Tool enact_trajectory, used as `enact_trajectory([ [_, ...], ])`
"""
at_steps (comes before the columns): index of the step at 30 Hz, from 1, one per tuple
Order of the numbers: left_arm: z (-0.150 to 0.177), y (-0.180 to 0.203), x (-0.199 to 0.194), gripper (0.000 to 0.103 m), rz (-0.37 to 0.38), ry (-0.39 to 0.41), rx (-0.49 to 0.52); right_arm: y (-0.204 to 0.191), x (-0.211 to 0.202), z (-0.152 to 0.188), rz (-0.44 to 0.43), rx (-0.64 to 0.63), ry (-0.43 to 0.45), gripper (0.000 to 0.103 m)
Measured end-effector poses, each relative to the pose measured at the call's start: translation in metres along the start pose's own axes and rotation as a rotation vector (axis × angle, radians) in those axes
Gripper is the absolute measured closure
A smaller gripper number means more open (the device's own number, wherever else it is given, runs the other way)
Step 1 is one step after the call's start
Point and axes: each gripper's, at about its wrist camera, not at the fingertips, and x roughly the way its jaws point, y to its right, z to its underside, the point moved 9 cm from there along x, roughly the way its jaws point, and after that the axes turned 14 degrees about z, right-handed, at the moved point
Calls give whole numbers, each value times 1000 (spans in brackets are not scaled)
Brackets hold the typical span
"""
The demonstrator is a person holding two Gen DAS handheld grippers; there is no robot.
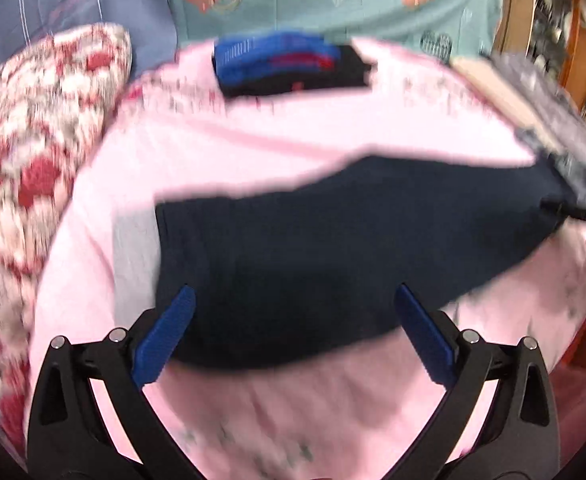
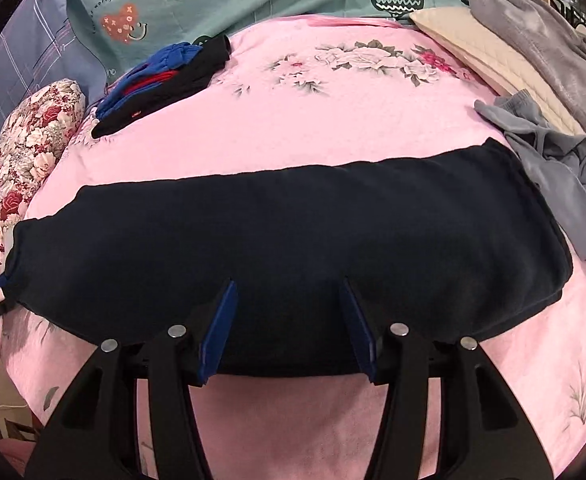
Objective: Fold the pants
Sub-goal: 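Press the folded pants flat with both open tools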
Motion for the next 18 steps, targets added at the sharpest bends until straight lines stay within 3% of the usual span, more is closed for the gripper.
enact_trajectory([
  [2, -21, -4, 10, 2, 37, 26, 5, -4, 1, 0, 11, -11, 15, 46],
  [4, -31, -16, 36, 2, 74, -8, -35, -6, 0, 2, 8, -21, 17, 43],
  [7, -20, -49, 60, 2, 30, -81, -150, -3, -1, 3, -25, 1, 18, 41],
  [8, -11, -58, 63, 2, 66, -87, -206, -2, -2, 4, -40, 11, 19, 41],
  [10, -5, -63, 52, 2, 123, -31, -250, 0, -2, 3, -61, 32, 23, 41],
  [15, -9, -69, 18, 3, 27, 27, -312, 2, -3, 2, -112, 70, 24, 40],
  [18, -37, -35, 15, 2, 114, 75, -260, 1, -3, 1, -151, 83, 23, 35],
])
